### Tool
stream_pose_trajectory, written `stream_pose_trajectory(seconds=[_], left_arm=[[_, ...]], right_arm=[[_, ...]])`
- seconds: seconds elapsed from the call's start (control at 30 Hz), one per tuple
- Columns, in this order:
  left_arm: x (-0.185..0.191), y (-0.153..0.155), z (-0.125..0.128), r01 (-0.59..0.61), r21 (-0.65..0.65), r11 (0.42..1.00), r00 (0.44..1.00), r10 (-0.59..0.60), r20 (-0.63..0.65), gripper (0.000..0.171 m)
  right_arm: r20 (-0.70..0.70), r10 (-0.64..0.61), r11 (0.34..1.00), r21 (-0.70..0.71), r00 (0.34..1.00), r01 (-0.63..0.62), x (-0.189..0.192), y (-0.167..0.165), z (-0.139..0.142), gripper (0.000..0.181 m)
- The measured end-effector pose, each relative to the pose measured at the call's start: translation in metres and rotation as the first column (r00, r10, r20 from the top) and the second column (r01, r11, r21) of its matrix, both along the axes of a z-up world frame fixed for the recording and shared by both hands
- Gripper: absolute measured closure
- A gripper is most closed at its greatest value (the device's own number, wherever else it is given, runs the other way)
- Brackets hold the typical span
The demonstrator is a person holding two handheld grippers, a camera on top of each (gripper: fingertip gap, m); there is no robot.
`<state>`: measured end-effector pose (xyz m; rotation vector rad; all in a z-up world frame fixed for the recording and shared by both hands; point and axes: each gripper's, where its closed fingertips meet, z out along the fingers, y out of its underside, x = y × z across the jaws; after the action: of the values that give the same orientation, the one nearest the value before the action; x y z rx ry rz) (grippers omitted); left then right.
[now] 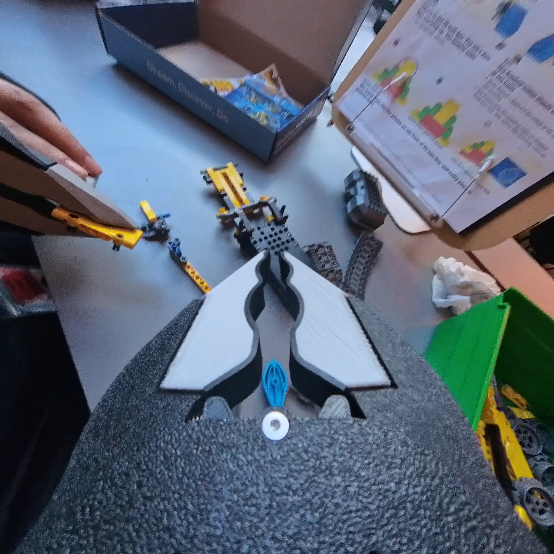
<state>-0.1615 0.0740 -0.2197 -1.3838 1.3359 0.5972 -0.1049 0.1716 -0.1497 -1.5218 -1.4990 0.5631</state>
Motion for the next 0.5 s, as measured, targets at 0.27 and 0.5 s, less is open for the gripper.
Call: stream_pose_trajectory(seconds=[0.27, 0.5], left_arm=[[0.003, 0.002, -0.030, 0.021, -0.012, 1.000, 0.998, -0.022, -0.066, 0.165], [0.021, -0.008, -0.046, 0.046, -0.117, 0.992, 0.999, -0.047, -0.008, 0.163]], right_arm=[[0.259, -0.021, 0.998, -0.055, 0.966, 0.037, 0.025, 0.001, -0.066, 0.176], [0.092, 0.104, 0.954, -0.290, 0.990, -0.073, 0.022, -0.047, -0.081, 0.170]])
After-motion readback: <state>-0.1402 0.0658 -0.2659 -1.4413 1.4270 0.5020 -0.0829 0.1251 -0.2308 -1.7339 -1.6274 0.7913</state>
